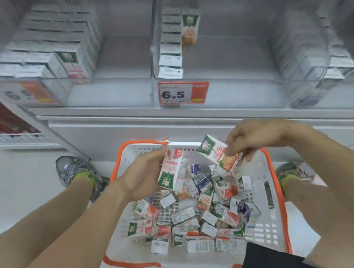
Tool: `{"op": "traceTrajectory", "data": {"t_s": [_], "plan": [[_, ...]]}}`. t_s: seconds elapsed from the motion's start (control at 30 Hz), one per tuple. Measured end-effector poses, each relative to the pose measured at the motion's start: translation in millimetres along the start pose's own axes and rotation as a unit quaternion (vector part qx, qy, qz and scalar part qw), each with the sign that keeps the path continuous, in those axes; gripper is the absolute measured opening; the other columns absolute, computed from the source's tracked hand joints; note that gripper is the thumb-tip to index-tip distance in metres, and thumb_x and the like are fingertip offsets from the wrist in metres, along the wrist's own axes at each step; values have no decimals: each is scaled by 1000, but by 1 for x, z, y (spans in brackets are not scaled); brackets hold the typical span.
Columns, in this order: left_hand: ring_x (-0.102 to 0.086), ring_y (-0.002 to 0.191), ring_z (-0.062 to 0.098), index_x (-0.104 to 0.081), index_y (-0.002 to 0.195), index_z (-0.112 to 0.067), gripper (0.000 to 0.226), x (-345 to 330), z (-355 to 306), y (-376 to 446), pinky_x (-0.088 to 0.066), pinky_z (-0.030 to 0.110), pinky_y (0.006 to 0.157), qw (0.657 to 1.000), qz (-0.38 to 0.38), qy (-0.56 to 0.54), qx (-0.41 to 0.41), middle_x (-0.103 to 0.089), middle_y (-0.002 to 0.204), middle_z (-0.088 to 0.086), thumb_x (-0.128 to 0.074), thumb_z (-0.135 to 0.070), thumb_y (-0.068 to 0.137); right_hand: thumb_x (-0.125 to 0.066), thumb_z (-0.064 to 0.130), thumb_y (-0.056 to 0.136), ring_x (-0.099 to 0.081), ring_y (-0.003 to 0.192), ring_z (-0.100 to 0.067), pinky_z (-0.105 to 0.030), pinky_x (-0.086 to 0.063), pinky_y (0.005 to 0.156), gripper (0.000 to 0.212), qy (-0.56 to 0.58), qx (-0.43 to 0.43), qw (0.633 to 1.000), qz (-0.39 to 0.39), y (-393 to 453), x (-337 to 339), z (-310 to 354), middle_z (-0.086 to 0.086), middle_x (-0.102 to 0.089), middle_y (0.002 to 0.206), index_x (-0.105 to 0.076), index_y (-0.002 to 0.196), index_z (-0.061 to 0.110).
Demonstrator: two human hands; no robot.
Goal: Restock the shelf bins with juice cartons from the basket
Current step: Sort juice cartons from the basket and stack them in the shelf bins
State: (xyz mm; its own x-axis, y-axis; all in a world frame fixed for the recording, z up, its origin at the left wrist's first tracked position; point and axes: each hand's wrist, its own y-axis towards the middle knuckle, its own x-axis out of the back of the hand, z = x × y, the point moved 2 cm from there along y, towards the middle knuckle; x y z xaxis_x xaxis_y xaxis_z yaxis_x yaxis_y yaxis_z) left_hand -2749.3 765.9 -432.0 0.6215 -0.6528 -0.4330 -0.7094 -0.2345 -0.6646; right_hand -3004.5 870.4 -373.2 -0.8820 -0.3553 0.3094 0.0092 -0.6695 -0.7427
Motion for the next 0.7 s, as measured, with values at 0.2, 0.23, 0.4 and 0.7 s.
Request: {"op": "traceTrajectory", "data": {"t_s": [0.2,0.23,0.4,0.7], "plan": [[-63,111,44,-64,122,1,63,-54,-49,-15,-49,50,99,989,-81,61,-109,-66,120,26,-76,-38,74,-92,27,65,-73,90,-35,-33,-62,73,83,262,132,954,66,-41,14,-8,-28,-70,109,-52,127,-10],[-64,105,42,-65,120,1,64,-58,-57,-17,-54,46,92,987,-93,60,-118,-67,118,27,-78,-39,70,-93,26,64,-73,90,-35,-33,-61,72,87,283,150,945,69,-41,11,-5,-27,-70,108,-49,130,-10],[-65,110,39,-70,116,-7,75,-60,-77,-16,-50,47,100,987,-44,102,-120,-70,117,20,-91,-50,58,-75,1,78,-71,94,-35,-36,-61,76,64,329,204,921,41,-35,-9,15,-28,-68,114,-47,136,-2],[-72,95,34,-66,108,1,59,-62,-100,-17,-57,41,84,966,-55,145,-207,-75,101,17,-88,-7,54,-84,8,76,-69,104,-26,-48,-56,92,46,200,229,946,-112,-28,-14,43,-11,-74,108,-61,115,10]]}}
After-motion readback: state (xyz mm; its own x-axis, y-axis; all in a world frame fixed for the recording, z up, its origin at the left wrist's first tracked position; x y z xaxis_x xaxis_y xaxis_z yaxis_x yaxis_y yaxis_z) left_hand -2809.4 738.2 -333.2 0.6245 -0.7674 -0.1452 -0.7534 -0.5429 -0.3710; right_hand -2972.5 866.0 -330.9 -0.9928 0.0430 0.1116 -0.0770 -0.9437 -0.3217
